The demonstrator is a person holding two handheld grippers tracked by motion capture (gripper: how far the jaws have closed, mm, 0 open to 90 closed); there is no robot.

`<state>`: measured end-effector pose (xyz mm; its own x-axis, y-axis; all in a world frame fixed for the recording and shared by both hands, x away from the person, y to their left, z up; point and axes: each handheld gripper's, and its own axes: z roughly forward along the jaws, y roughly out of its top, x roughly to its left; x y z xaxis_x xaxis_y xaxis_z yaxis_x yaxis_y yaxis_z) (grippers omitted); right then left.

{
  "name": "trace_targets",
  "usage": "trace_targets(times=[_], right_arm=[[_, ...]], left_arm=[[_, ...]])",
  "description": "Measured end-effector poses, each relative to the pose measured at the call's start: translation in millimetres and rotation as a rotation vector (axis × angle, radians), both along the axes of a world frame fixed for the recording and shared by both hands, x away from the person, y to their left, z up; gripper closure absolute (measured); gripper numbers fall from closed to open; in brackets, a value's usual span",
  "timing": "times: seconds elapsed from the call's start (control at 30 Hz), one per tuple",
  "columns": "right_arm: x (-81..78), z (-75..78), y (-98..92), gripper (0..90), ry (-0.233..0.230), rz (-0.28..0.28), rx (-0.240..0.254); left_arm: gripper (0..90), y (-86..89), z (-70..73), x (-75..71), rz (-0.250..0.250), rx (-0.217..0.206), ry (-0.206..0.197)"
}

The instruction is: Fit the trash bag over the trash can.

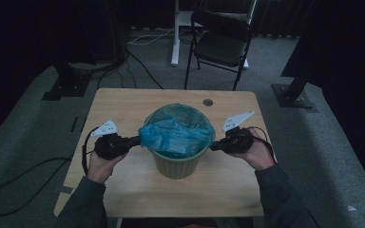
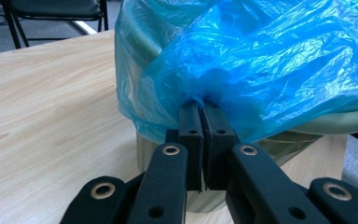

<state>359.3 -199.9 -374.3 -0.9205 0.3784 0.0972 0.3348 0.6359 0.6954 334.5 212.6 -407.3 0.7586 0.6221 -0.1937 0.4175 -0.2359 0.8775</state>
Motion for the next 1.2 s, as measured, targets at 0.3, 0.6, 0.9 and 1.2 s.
trace_targets(times=[0.3, 0.6, 0.9, 1.2], right_arm=[[8.0, -3.1, 0.8, 90.0, 0.0, -0.051, 0.019], [5.9, -17.5, 5.7, 90.0, 0.036, -0.016, -0.01], [0.6, -18.6, 17.3, 90.0, 0.049, 0.037, -0.003], [4.6, -24.2, 8.6, 90.0, 0.065, 0.01, -0.036]], left_arm=[[87.5, -2.0, -2.8, 8.8, 0.024, -0.018, 0.008], [87.2, -7.1, -12.0, 5.2, 0.013, 0.018, 0.02], [87.2, -17.9, -27.7, 7.5, 0.025, 0.143, 0.05], [86.3, -8.3, -27.3, 6.8, 0.045, 0.118, 0.057]])
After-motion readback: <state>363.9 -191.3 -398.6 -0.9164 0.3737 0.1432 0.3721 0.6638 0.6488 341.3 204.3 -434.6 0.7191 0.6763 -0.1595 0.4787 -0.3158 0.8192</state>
